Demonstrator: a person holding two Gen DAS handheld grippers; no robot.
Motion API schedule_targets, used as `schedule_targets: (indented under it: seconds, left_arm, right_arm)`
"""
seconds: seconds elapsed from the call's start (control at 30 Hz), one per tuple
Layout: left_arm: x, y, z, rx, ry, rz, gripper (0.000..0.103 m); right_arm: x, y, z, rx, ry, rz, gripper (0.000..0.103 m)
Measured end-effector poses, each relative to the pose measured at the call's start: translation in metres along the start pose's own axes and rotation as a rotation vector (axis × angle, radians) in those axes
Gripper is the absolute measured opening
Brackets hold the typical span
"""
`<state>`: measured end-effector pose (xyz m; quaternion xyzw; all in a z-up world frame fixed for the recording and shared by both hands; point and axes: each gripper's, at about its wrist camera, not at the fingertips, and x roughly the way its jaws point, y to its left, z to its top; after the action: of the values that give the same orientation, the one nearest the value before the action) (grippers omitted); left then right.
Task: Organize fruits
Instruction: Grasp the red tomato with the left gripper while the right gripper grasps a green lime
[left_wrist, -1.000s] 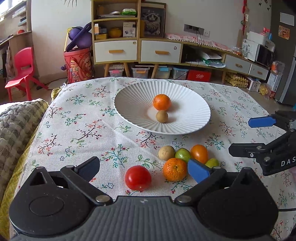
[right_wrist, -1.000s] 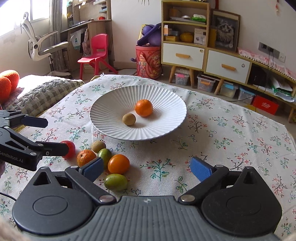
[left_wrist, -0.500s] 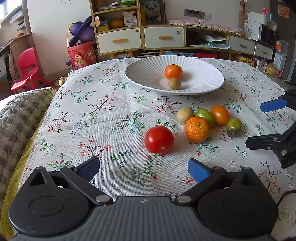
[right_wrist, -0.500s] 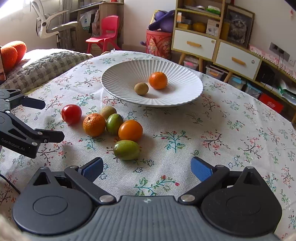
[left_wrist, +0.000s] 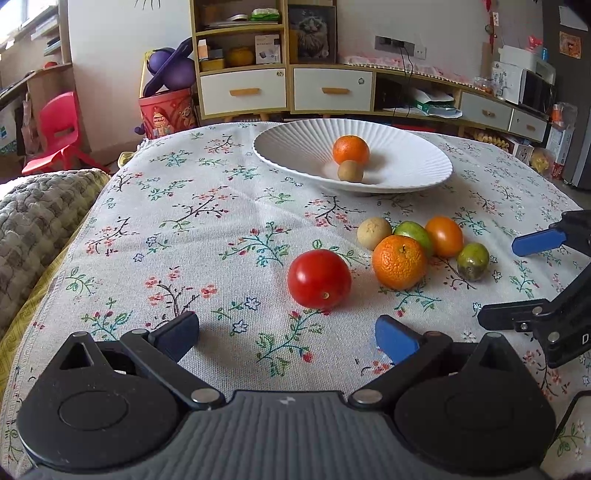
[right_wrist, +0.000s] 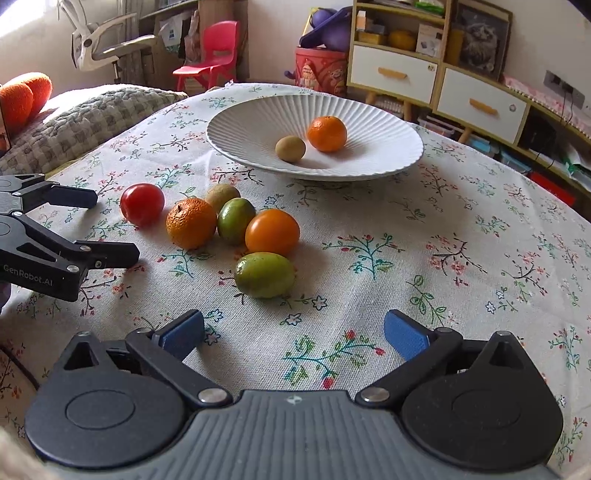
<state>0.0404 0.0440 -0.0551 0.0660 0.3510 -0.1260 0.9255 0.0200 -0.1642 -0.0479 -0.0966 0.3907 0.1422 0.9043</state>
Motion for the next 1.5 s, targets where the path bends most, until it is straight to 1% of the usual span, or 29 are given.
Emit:
schedule_targets:
  seconds: [0.17, 0.23, 0.33, 0.37, 0.4, 0.43, 0.67, 0.7, 0.83, 0.87, 0.93, 1.23, 1.37, 1.43, 1.5]
  left_arm:
    - [0.001, -0.001, 0.000, -0.001, -0.005, -0.005, 0.092]
    - [0.000, -0.001, 0.001, 0.000, -0.005, -0.010, 0.090]
    - [-0.001, -0.002, 0.002, 0.004, -0.012, -0.021, 0.082]
    - [-0.002, -0.002, 0.003, 0.004, -0.015, -0.025, 0.077]
    - [-0.002, -0.002, 0.003, 0.004, -0.017, -0.029, 0.073]
    - [-0.002, -0.002, 0.004, 0.004, -0.019, -0.031, 0.071]
    - [-0.002, -0.001, 0.006, -0.003, -0.030, -0.047, 0.053]
    - [-0.002, -0.001, 0.007, -0.005, -0.032, -0.049, 0.050]
    - [-0.002, -0.001, 0.008, -0.010, -0.038, -0.057, 0.042]
    - [-0.002, -0.001, 0.009, -0.010, -0.039, -0.059, 0.040]
    - [-0.002, 0.000, 0.009, -0.014, -0.041, -0.064, 0.037]
    - [-0.002, -0.002, 0.012, -0.015, -0.049, -0.080, 0.028]
    - [-0.002, -0.003, 0.013, -0.015, -0.043, -0.084, 0.023]
    - [-0.002, -0.003, 0.013, -0.016, -0.040, -0.083, 0.023]
    - [-0.002, -0.002, 0.014, -0.019, -0.037, -0.086, 0.022]
  right_arm:
    - [-0.001, 0.001, -0.002, -0.003, -0.014, -0.001, 0.103]
    - [-0.002, 0.001, -0.003, -0.001, -0.021, -0.003, 0.103]
    - [-0.002, 0.003, -0.002, -0.007, -0.026, -0.007, 0.101]
    - [-0.002, 0.003, -0.001, -0.008, -0.027, -0.003, 0.100]
    - [-0.002, 0.003, 0.001, -0.010, -0.028, 0.003, 0.096]
    - [-0.002, 0.004, 0.002, -0.014, -0.030, 0.006, 0.092]
    - [-0.004, 0.008, 0.006, -0.036, -0.042, 0.025, 0.072]
    - [-0.004, 0.008, 0.007, -0.035, -0.043, 0.027, 0.068]
    - [-0.002, 0.009, 0.010, -0.031, -0.045, 0.034, 0.055]
    - [-0.002, 0.008, 0.011, -0.028, -0.044, 0.036, 0.053]
    - [-0.001, 0.009, 0.011, -0.024, -0.044, 0.040, 0.047]
    - [0.000, 0.008, 0.014, -0.009, -0.044, 0.045, 0.037]
    - [-0.001, 0.007, 0.014, -0.002, -0.043, 0.049, 0.035]
    - [0.000, 0.007, 0.014, -0.002, -0.043, 0.051, 0.031]
    - [0.000, 0.006, 0.015, 0.001, -0.042, 0.054, 0.031]
